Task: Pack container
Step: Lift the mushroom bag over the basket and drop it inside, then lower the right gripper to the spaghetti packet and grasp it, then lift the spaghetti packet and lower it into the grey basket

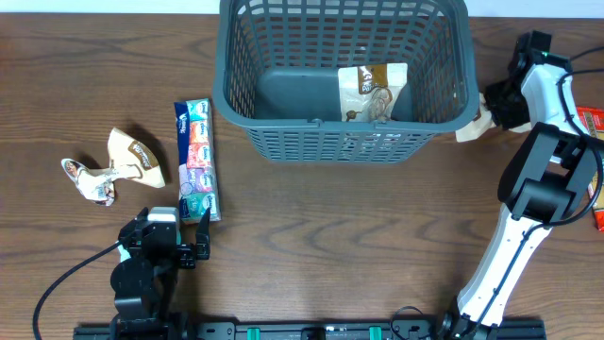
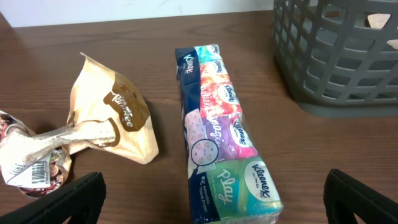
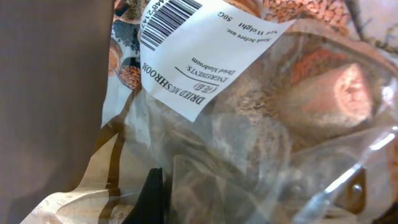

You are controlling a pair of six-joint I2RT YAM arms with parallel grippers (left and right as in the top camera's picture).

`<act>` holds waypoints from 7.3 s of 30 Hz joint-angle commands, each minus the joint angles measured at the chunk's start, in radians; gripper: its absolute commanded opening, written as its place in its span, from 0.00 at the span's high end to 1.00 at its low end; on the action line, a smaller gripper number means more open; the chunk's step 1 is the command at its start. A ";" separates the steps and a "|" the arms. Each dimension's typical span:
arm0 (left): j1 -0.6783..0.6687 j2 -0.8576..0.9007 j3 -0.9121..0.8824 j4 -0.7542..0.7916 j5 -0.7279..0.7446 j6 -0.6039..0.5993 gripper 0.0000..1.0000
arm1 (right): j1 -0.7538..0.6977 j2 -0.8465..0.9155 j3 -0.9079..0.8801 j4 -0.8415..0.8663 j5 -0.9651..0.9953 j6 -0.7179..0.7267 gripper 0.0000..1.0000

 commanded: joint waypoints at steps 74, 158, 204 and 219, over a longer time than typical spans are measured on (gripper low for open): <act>0.006 -0.007 -0.014 -0.016 0.007 -0.013 0.01 | 0.531 -0.175 0.037 -0.160 -0.321 -1.015 0.31; 0.006 -0.007 -0.014 -0.016 0.008 -0.013 0.01 | -0.498 -0.232 0.294 -0.344 -0.268 -1.531 0.01; 0.006 -0.007 -0.014 -0.016 0.007 -0.013 0.01 | -0.605 0.139 0.220 -0.254 -0.172 -1.732 0.01; 0.006 -0.007 -0.014 -0.016 0.008 -0.013 0.01 | -0.621 0.152 0.220 -0.243 -0.379 -1.731 0.32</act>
